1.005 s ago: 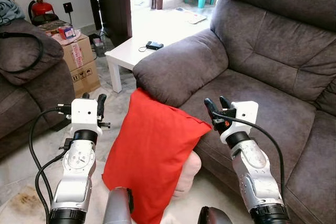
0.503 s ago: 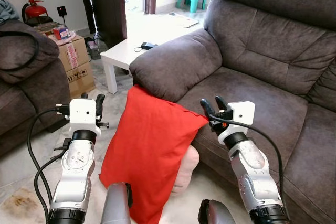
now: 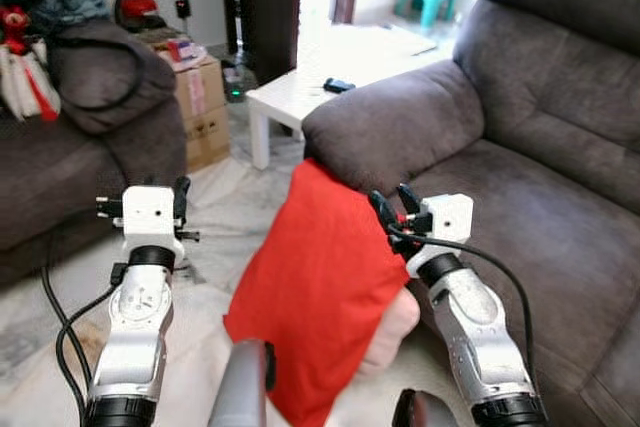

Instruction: Move the pillow to the sofa from floor

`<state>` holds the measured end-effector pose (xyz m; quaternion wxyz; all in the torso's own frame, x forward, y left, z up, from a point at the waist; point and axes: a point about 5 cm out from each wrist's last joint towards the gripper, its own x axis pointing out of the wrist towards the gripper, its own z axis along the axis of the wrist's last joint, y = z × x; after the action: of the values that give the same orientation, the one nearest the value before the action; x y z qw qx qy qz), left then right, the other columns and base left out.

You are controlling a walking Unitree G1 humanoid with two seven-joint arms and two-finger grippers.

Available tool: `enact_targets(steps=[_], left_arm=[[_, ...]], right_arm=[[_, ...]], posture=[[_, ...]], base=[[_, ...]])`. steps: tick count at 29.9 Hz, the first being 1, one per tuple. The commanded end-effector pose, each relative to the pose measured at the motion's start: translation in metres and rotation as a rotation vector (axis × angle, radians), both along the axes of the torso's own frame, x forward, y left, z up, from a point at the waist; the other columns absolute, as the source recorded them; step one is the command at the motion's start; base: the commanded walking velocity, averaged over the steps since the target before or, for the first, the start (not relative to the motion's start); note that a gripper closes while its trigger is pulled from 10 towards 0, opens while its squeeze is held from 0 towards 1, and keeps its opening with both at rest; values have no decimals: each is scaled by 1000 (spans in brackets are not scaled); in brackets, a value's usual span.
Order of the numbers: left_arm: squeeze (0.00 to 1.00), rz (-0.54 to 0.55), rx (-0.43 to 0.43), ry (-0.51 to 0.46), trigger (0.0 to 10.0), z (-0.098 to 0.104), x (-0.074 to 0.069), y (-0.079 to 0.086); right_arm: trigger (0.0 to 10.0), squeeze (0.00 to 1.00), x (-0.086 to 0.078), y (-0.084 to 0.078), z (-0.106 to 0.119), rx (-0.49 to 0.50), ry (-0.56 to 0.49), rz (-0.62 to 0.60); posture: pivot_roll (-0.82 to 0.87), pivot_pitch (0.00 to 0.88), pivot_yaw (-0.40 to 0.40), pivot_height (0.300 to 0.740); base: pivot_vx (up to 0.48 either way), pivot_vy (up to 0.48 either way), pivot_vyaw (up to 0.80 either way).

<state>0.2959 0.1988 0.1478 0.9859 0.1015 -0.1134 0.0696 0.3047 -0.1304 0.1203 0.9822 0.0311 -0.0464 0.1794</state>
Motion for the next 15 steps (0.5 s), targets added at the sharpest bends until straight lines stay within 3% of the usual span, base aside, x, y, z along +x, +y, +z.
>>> enact_targets(steps=[1,15], left_arm=[[0,-21,-7,-10,10000,5,2,-5],[0,-18,-58,-5,10000,4,2,-4]], right_arm=[[10000,0,1,-5,5,3,-20,-20],[10000,0,0,-5,4,-11,-15,-10]], posture=[[102,0,-91,556],[103,0,-92,556]], base=[[0,0,0],[0,0,0]])
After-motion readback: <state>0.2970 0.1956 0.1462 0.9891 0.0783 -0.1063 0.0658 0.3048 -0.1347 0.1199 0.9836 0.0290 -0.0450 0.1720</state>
